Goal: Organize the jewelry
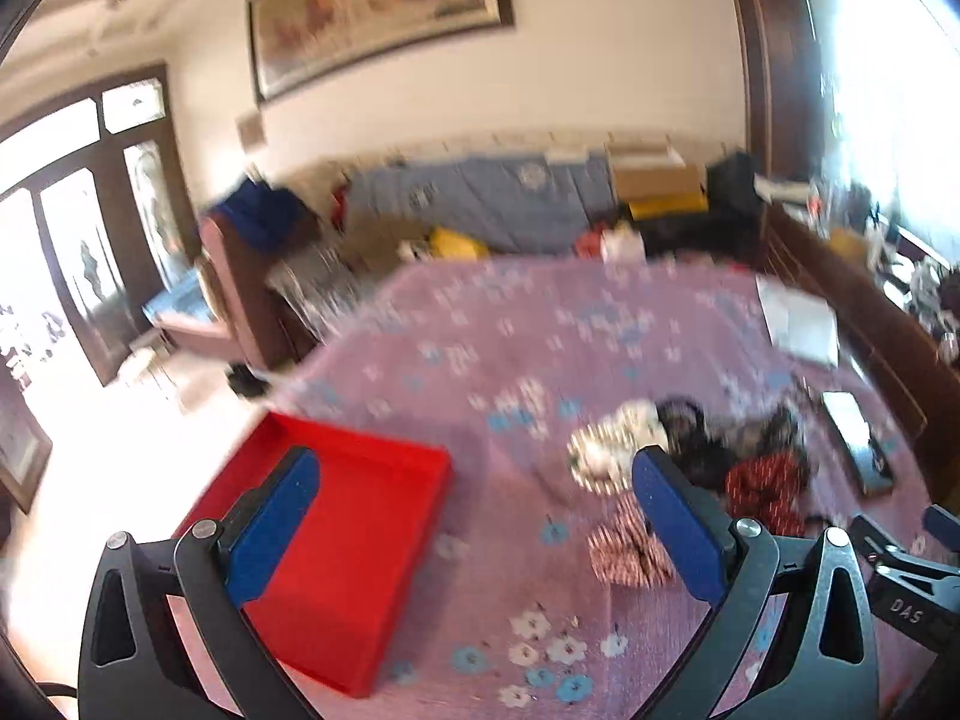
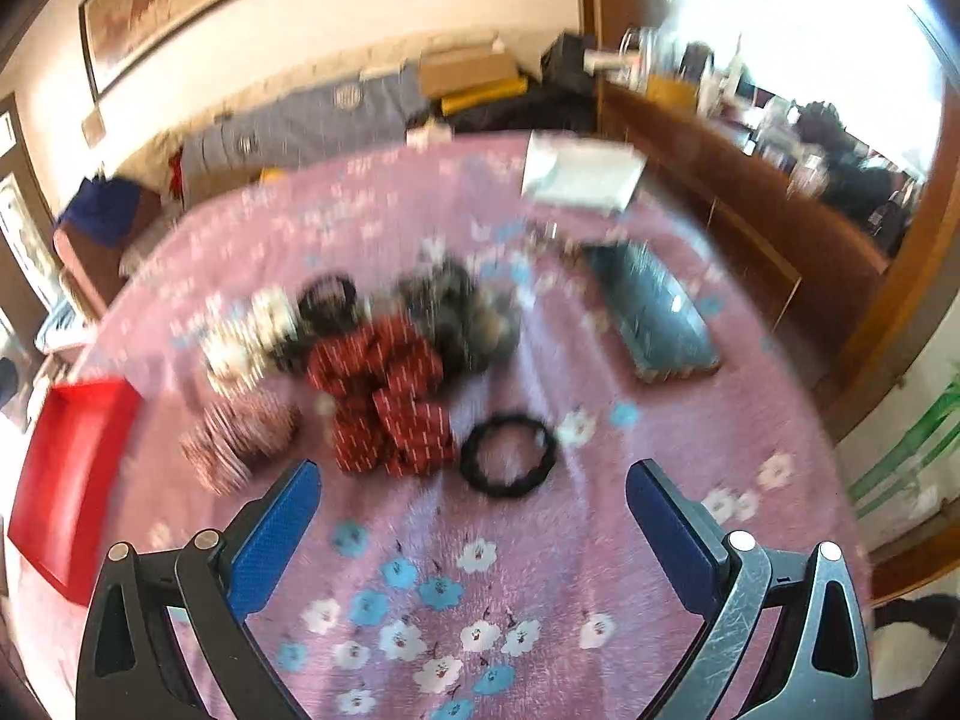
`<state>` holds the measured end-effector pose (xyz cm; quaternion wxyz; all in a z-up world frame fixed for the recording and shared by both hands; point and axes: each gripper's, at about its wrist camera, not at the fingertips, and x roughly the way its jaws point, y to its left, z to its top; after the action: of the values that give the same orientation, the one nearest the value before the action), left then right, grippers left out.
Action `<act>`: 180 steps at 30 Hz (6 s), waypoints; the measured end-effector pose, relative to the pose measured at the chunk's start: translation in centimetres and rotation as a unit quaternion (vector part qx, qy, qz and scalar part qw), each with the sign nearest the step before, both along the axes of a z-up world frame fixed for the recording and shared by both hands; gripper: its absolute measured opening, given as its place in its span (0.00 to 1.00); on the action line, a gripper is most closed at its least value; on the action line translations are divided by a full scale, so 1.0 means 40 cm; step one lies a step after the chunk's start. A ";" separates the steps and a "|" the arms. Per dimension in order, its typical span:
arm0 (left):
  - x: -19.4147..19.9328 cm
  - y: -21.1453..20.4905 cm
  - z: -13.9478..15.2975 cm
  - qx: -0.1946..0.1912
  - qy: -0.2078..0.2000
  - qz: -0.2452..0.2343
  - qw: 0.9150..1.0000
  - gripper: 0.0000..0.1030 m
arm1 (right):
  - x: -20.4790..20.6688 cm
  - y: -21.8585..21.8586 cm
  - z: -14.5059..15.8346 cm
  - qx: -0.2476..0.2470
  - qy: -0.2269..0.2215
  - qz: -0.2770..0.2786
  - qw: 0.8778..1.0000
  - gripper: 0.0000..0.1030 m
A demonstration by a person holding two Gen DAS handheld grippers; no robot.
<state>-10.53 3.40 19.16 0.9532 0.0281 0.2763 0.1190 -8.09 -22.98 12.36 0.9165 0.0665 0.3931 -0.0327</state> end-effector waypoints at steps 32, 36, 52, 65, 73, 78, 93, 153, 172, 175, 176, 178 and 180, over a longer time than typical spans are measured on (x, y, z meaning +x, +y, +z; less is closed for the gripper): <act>-0.077 0.005 0.083 -0.020 0.037 -0.018 0.999 1.00 | -0.101 0.065 0.162 -0.019 -0.097 -0.010 0.995 1.00; -0.057 0.019 0.062 -0.035 0.063 -0.021 0.997 1.00 | -0.092 0.084 0.144 -0.026 -0.083 -0.001 0.996 1.00; -0.340 0.287 0.186 0.097 0.032 0.260 0.960 1.00 | 0.041 0.513 0.147 -0.031 -0.067 0.230 0.970 1.00; -0.325 0.294 0.202 0.095 0.044 0.292 0.951 1.00 | 0.035 0.584 0.117 -0.004 -0.042 0.300 0.953 1.00; -0.205 0.219 0.162 0.101 0.063 0.203 0.972 1.00 | 0.063 0.407 0.057 0.006 -0.008 0.218 0.976 1.00; -0.127 0.185 0.083 0.045 0.098 0.122 0.987 1.00 | 0.059 0.321 0.051 0.035 0.007 0.178 0.983 1.00; 0.014 0.097 -0.038 -0.077 0.126 -0.029 0.989 1.00 | -0.042 0.164 0.093 -0.038 0.027 0.042 0.998 1.00; 0.296 -0.128 -0.349 -0.084 0.281 -0.144 0.945 0.11 | 0.214 0.031 -0.148 0.117 0.116 0.108 0.981 0.12; 0.181 0.417 -0.162 -0.098 0.228 0.015 0.969 0.12 | 0.135 0.293 0.044 0.139 0.066 0.211 0.965 0.12; 0.209 0.520 -0.183 -0.082 0.230 0.039 0.969 0.12 | 0.149 0.403 0.058 0.146 0.070 0.246 0.956 0.12; 0.226 0.564 -0.198 -0.075 0.233 0.051 0.968 0.12 | 0.156 0.438 0.060 0.150 0.074 0.257 0.952 0.12; 0.255 0.620 -0.222 -0.077 0.238 0.060 0.966 0.12 | 0.177 0.521 0.051 0.151 0.084 0.277 0.945 0.13; 0.291 0.677 -0.251 -0.085 0.246 0.063 0.963 0.12 | 0.200 0.611 0.029 0.140 0.095 0.293 0.941 0.13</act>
<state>1.11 30.46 9.11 0.8451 -0.0418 0.5129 0.1448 -0.09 1.46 13.54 0.8256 0.0725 0.4806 0.2865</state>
